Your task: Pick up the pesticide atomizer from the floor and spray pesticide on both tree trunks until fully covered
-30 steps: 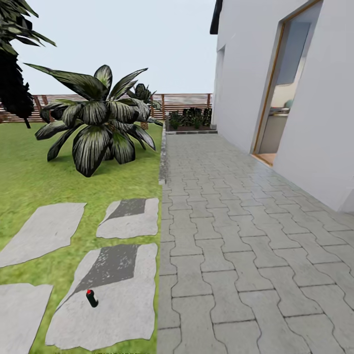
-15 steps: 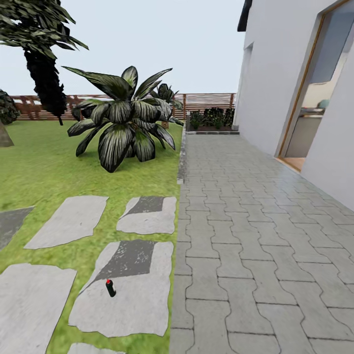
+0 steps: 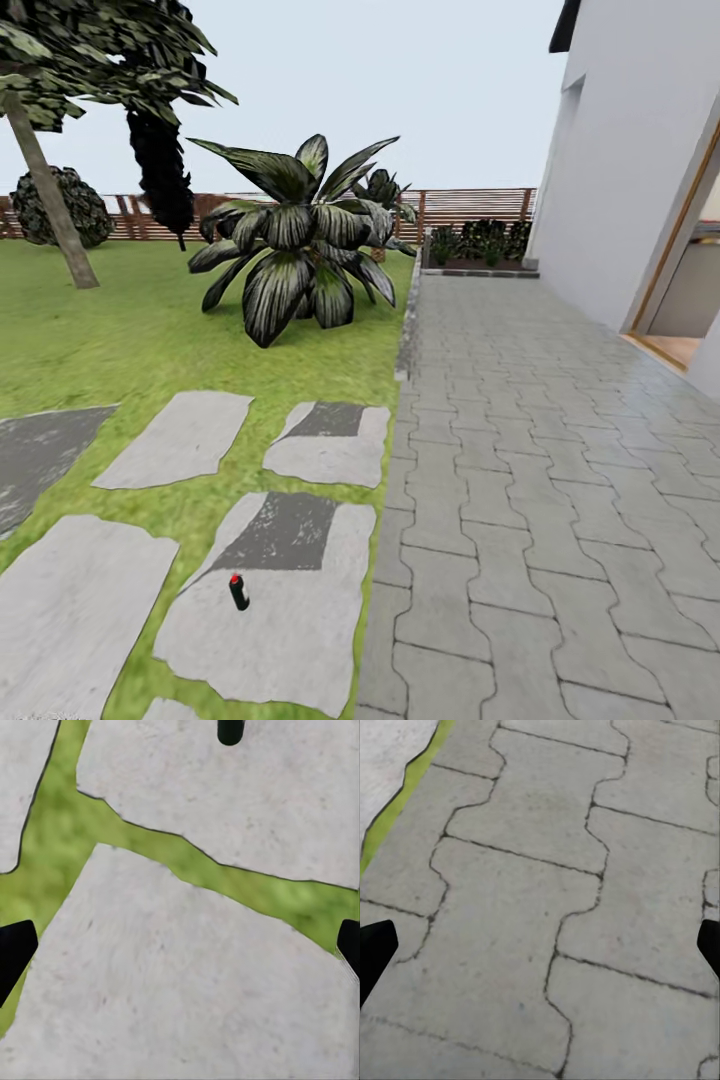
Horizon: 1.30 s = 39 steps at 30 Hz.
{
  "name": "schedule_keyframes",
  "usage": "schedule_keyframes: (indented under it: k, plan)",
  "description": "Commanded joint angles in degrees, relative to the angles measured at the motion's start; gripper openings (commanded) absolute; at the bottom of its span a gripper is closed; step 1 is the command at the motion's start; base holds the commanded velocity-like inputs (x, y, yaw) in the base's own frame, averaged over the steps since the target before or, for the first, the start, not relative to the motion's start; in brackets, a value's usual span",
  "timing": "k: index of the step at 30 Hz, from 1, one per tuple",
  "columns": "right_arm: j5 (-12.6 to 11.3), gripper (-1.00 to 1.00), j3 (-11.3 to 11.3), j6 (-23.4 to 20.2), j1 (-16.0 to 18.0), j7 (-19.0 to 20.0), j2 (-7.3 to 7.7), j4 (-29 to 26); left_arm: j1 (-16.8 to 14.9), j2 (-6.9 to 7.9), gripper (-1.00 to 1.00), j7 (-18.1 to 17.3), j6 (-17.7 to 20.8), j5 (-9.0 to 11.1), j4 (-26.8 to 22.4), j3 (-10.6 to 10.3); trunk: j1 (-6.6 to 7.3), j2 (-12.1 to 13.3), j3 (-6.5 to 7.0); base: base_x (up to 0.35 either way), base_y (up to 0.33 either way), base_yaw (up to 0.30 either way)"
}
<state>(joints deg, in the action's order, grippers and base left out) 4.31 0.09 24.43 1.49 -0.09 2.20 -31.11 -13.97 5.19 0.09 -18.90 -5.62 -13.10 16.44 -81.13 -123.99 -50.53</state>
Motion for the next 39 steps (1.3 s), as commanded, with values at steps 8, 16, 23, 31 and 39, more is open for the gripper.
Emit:
schedule_keyframes:
  k: [8, 16, 23, 31, 39]
  plan:
    - [0.0, 1.0, 0.0, 0.0, 0.0, 0.0, 0.0, 0.0, 0.0, 0.0, 1.0, 0.0, 0.0, 0.0, 0.0, 0.0, 0.0, 0.0, 0.0, 0.23, -0.186, 0.276]
    - [0.0, 1.0, 0.0, 0.0, 0.0, 0.0, 0.0, 0.0, 0.0, 0.0, 1.0, 0.0, 0.0, 0.0, 0.1, 0.0, 0.0, 0.0, 0.0, 0.162, -0.205, 0.276]
    - [0.0, 1.0, 0.0, 0.0, 0.0, 0.0, 0.0, 0.0, 0.0, 0.0, 1.0, 0.0, 0.1, 0.0, 0.1, 0.0, 0.0, 0.0, 0.0, 0.041, -0.262, 0.275]
    - [0.0, 1.0, 0.1, 0.0, 0.0, 0.1, 0.0, 0.0, 0.0, 0.04, 1.0, 0.0, 0.1, 0.0, 0.1, 0.0, 0.0, 0.0, 0.0, 0.134, -0.272, 0.17]
    - [0.1, 1.0, 0.1, 0.0, 0.0, 0.2, 0.0, 0.1, 0.0, 0.0, 1.0, 0.0, 0.1, 0.0, 0.1, 0.0, 0.0, 0.0, 0.0, 0.149, -0.272, 0.007]
